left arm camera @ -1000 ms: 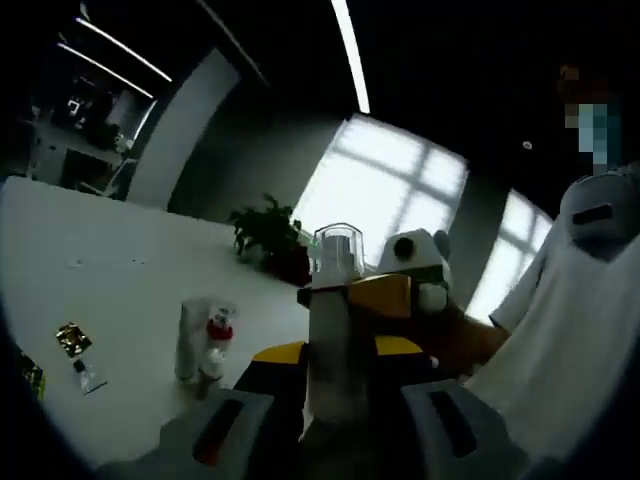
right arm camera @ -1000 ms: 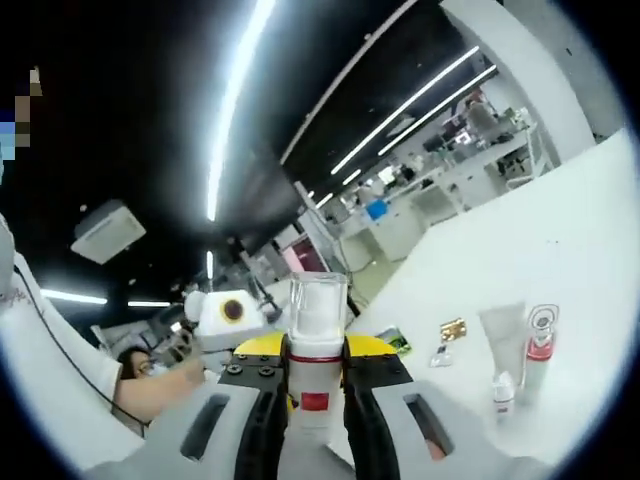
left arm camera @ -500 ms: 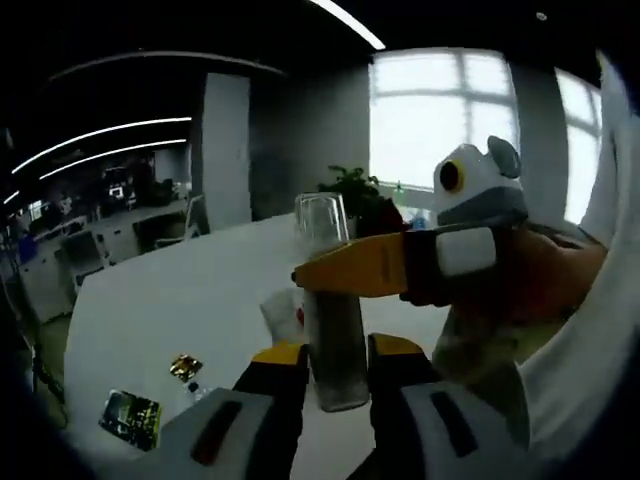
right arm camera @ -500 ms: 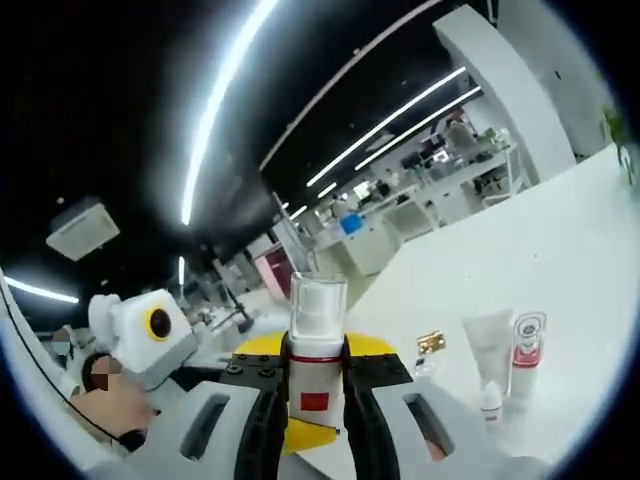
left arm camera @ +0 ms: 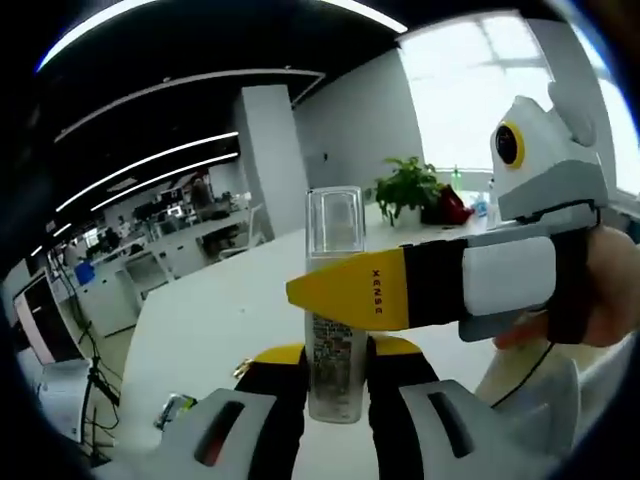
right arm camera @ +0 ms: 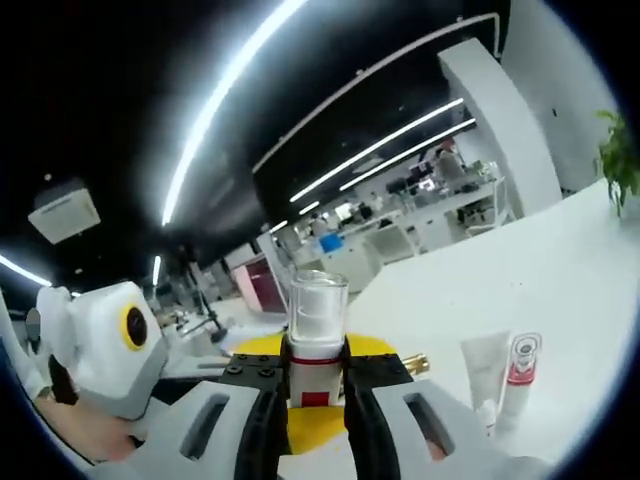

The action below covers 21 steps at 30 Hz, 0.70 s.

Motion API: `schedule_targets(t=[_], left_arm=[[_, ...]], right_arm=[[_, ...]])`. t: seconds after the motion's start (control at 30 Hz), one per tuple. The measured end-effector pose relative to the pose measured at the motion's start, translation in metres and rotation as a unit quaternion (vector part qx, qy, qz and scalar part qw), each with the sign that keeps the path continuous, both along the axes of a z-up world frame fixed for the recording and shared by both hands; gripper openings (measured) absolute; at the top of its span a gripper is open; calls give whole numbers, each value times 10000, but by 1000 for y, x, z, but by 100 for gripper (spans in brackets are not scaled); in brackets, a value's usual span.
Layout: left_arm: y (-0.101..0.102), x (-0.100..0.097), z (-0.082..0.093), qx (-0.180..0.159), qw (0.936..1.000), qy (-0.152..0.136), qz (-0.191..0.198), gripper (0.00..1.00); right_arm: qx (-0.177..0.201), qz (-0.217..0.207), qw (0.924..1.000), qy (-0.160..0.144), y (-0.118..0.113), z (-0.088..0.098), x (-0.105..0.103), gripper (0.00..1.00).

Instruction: Arrange the skincare products in the storage area until every visible bottle or jar stands upright without overlapping.

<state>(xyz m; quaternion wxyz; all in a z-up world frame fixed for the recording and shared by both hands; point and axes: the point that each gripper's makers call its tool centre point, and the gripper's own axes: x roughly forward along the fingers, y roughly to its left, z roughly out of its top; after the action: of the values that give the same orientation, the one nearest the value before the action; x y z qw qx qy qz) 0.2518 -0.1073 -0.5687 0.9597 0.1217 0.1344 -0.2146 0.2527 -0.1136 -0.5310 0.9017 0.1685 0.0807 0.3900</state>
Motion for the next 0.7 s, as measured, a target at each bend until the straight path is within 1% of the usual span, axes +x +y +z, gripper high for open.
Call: schedule_targets(t=[0.07,0.1,0.17,0.23,0.27,0.3,0.33,0.37,0.4,0.43,0.47,0.5,0.53,0.57,0.63,0.67,0.7], left_arm=[[0,0,-1,-21,10000,37,-19,27],[0,-1,-3,-110,9999,109,-38,27],[0,-1,-4,-186,9996,153,-123,26],[-6,-5,-4,-573,9974,253,-344,26],[-8,-7,-4,-661,9964,309,-427,26],[-8,-9,-6,-720,9951,391,-548,26],[-11,-10,-5,-878,9927,427,-703,26],[-11,-11,-4,-1012,9908,496,-745,26],[-13,-13,-3,-1051,9888,521,-921,26],[-16,-15,1,-1141,9867,497,-1047,26],[-17,-17,3,-1181,9847,501,-1180,26],[-17,-18,5,-1170,9837,487,-1274,26],[-21,-20,7,-1244,9803,506,-1448,26],[-23,-23,9,-1322,9766,558,-1600,26],[-30,-32,14,-1493,9658,692,-2004,26],[-30,-32,17,-1504,9632,597,-2145,26],[-32,-36,19,-1562,9585,633,-2301,26]], right_arm=[[-84,-2,10000,-30,2,-1,-1,20],[-123,11,9999,-34,2,-1,-1,20],[-140,58,9999,17,1,-3,-1,20],[-105,148,9998,42,-1,-2,-3,20],[-90,298,9995,51,1,-2,-5,20],[-63,508,9985,192,0,-4,-9,20],[62,564,9979,301,-2,-3,-9,21],[168,781,9962,340,0,-2,-12,21],[258,921,9944,444,-3,0,-12,21],[309,940,9941,438,-6,1,-12,22],[343,1240,9913,292,-4,6,-17,22],[320,1281,9910,224,-6,8,-18,22],[318,1300,9909,170,-8,9,-18,22],[357,1587,9867,-1,-7,14,-25,23],[401,1870,9815,-25,-13,17,-31,23],[441,1989,9790,-68,-14,19,-34,23],[507,2142,9754,-86,-17,23,-37,23]])
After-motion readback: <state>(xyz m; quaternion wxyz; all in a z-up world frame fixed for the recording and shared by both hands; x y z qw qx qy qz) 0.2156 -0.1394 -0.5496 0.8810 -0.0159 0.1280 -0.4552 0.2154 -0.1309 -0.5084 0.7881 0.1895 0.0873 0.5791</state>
